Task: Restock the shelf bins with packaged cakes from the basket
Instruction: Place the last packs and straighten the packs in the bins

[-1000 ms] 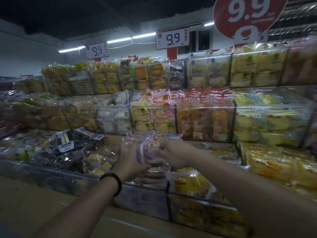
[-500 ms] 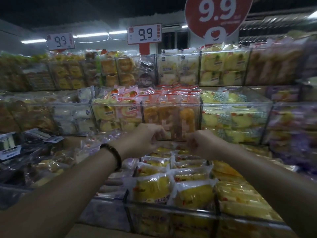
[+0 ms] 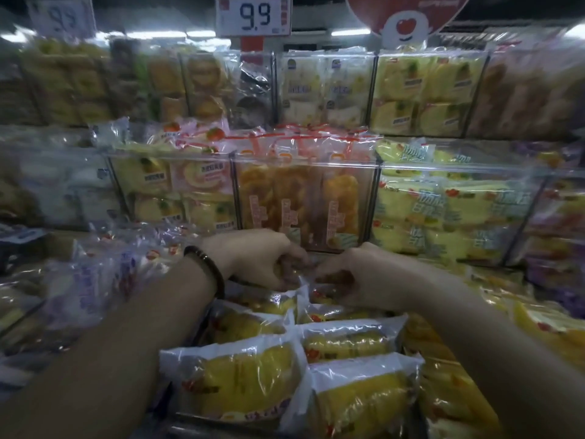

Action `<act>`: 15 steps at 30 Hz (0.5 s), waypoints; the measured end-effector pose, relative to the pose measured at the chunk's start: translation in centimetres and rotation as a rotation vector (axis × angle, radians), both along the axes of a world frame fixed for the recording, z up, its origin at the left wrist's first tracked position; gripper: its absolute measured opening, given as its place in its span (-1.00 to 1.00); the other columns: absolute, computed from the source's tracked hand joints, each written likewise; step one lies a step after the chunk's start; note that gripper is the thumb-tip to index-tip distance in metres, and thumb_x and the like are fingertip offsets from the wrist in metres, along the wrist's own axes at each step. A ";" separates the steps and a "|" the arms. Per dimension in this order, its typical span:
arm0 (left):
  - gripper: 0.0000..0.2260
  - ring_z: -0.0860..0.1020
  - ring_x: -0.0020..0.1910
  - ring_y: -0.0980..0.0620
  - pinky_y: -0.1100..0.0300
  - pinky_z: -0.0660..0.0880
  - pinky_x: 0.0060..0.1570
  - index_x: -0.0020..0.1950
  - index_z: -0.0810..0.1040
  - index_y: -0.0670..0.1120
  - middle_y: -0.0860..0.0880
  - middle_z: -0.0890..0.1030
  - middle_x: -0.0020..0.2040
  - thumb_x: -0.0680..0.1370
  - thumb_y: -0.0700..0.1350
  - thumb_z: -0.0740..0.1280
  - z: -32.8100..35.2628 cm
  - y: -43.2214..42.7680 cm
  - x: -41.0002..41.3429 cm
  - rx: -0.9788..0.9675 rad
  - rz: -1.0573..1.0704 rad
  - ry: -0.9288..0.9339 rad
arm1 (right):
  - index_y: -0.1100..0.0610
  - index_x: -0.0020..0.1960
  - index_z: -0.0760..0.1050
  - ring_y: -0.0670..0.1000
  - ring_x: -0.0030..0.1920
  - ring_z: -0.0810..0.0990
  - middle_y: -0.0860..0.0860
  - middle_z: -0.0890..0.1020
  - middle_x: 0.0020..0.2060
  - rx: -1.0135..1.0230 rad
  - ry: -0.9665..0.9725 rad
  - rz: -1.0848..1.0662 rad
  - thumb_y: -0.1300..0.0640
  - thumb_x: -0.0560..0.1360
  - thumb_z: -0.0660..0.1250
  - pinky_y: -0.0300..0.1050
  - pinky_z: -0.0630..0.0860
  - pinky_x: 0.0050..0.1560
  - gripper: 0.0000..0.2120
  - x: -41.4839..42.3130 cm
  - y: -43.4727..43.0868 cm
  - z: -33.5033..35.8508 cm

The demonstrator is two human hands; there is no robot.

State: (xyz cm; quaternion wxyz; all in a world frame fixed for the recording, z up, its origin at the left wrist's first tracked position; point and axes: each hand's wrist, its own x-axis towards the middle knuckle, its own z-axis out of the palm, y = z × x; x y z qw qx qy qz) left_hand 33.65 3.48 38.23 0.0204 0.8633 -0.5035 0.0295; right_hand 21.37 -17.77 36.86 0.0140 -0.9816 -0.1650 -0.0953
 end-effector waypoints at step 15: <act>-0.67 0.62 -0.15 0.20 0.11 0.64 -0.17 0.17 0.65 0.21 0.20 0.68 -0.12 0.48 -0.12 0.53 -0.4 0.9 -0.4 0.002 0.120 -0.141 | -0.45 0.48 0.31 0.03 -0.16 0.61 -0.13 0.64 -0.03 -0.135 -0.256 -0.258 0.04 0.60 0.39 -0.03 0.64 -0.26 -0.41 -0.2 1.6 -0.9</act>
